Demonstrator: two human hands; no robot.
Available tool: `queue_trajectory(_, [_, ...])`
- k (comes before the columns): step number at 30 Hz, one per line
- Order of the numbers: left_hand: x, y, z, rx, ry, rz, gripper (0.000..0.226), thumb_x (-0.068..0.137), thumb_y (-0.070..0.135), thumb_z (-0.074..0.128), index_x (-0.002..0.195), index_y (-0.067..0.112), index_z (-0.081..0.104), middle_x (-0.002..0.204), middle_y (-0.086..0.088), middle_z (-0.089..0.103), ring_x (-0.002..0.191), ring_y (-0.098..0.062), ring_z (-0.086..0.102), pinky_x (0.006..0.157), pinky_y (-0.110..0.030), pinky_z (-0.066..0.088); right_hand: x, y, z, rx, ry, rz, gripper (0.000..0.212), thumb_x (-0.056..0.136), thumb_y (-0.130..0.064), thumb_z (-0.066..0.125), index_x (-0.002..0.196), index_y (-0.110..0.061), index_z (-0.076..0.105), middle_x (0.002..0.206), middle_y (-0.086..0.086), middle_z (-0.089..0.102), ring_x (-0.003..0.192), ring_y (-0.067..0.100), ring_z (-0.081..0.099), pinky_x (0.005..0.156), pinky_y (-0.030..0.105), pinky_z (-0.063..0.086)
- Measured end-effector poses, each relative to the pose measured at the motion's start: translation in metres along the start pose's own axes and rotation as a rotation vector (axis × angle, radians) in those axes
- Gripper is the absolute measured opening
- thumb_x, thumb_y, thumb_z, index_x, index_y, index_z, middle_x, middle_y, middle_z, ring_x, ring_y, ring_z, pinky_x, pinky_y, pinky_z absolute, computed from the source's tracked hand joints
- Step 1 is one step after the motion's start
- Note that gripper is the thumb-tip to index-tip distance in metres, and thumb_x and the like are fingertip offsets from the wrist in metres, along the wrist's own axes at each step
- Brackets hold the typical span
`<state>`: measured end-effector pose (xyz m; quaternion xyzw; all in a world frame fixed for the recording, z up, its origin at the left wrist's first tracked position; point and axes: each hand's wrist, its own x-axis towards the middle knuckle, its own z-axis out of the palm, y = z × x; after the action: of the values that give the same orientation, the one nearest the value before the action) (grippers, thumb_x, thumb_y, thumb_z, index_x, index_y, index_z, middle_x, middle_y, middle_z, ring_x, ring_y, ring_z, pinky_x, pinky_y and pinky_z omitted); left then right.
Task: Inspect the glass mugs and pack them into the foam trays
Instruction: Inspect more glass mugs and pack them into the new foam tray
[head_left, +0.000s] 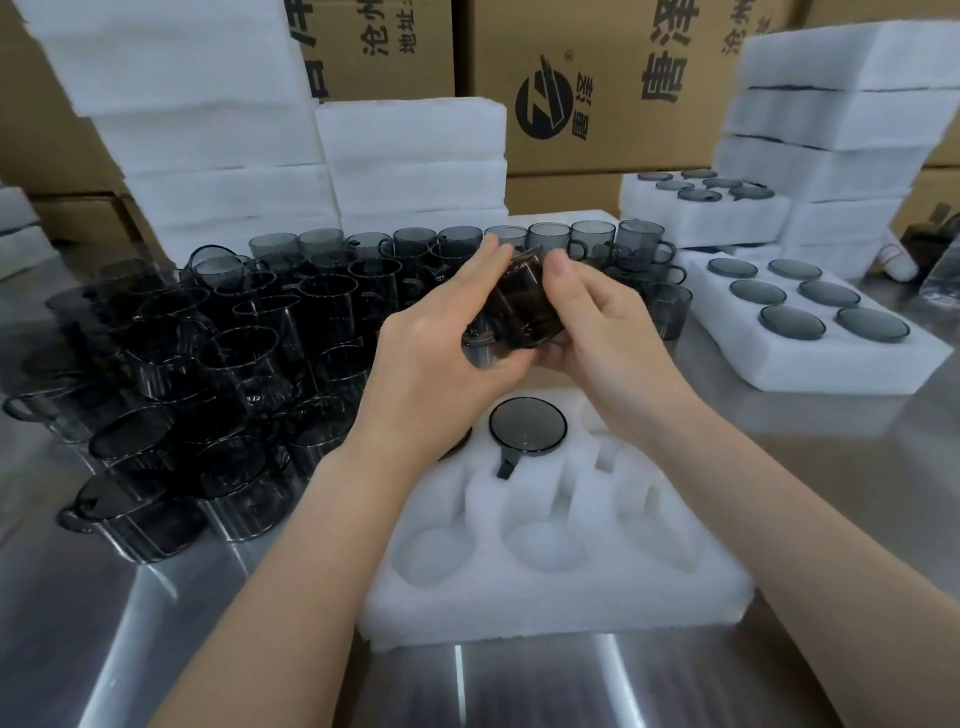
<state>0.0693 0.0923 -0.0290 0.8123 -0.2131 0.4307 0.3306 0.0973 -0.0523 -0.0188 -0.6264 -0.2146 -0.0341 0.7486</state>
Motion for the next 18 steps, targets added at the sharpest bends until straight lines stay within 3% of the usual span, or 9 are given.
queue_trajectory(8, [-0.0010, -0.0020, -0.0038, -0.218, -0.072, -0.091, 0.069, 0.074, 0.010, 0.079, 0.137, 0.019, 0.053, 0.140, -0.002, 0.057, 0.127, -0.005, 0.054, 0.107, -0.030, 0.045, 0.0018, -0.0073, -0.0064, 0.226, 0.022, 0.172, 0.037, 0.102, -0.032, 0.047, 0.102, -0.005, 0.072, 0.099, 0.018, 0.074, 0.087, 0.028, 0.073, 0.072, 0.040, 0.061])
queue_trajectory(10, [-0.0016, -0.0033, -0.0035, -0.283, -0.084, -0.122, 0.071, 0.074, 0.011, 0.077, 0.138, 0.024, 0.049, 0.142, 0.001, 0.055, 0.130, -0.004, 0.051, 0.109, -0.031, 0.043, 0.0029, -0.0082, -0.0072, 0.312, -0.037, 0.261, 0.038, 0.095, -0.038, 0.053, 0.103, -0.006, 0.072, 0.103, 0.018, 0.073, 0.090, 0.026, 0.072, 0.072, 0.036, 0.059])
queue_trajectory(12, [-0.0023, -0.0049, -0.0030, -0.367, -0.114, -0.178, 0.075, 0.075, 0.010, 0.075, 0.143, 0.022, 0.045, 0.142, 0.003, 0.055, 0.130, -0.003, 0.051, 0.109, -0.030, 0.042, 0.0032, -0.0083, -0.0063, 0.409, -0.151, 0.357, 0.052, 0.087, -0.047, 0.054, 0.118, -0.007, 0.066, 0.114, 0.017, 0.070, 0.099, 0.025, 0.069, 0.078, 0.034, 0.058])
queue_trajectory(15, [-0.0022, -0.0065, -0.0020, -0.437, -0.167, -0.269, 0.079, 0.076, 0.008, 0.071, 0.148, 0.019, 0.040, 0.139, 0.009, 0.056, 0.127, 0.001, 0.052, 0.105, -0.021, 0.042, 0.0033, -0.0049, -0.0065, 0.463, -0.309, 0.405, 0.069, 0.088, -0.056, 0.050, 0.138, -0.009, 0.050, 0.131, 0.021, 0.060, 0.116, 0.034, 0.062, 0.088, 0.042, 0.056])
queue_trajectory(18, [-0.0004, -0.0064, -0.0017, -0.385, -0.167, -0.308, 0.087, 0.071, 0.020, 0.075, 0.149, 0.021, 0.037, 0.133, 0.027, 0.051, 0.127, 0.008, 0.047, 0.109, -0.023, 0.039, 0.0031, -0.0032, -0.0079, 0.371, -0.290, 0.339, 0.065, 0.086, -0.055, 0.052, 0.131, -0.008, 0.056, 0.124, 0.021, 0.065, 0.104, 0.036, 0.068, 0.077, 0.039, 0.058])
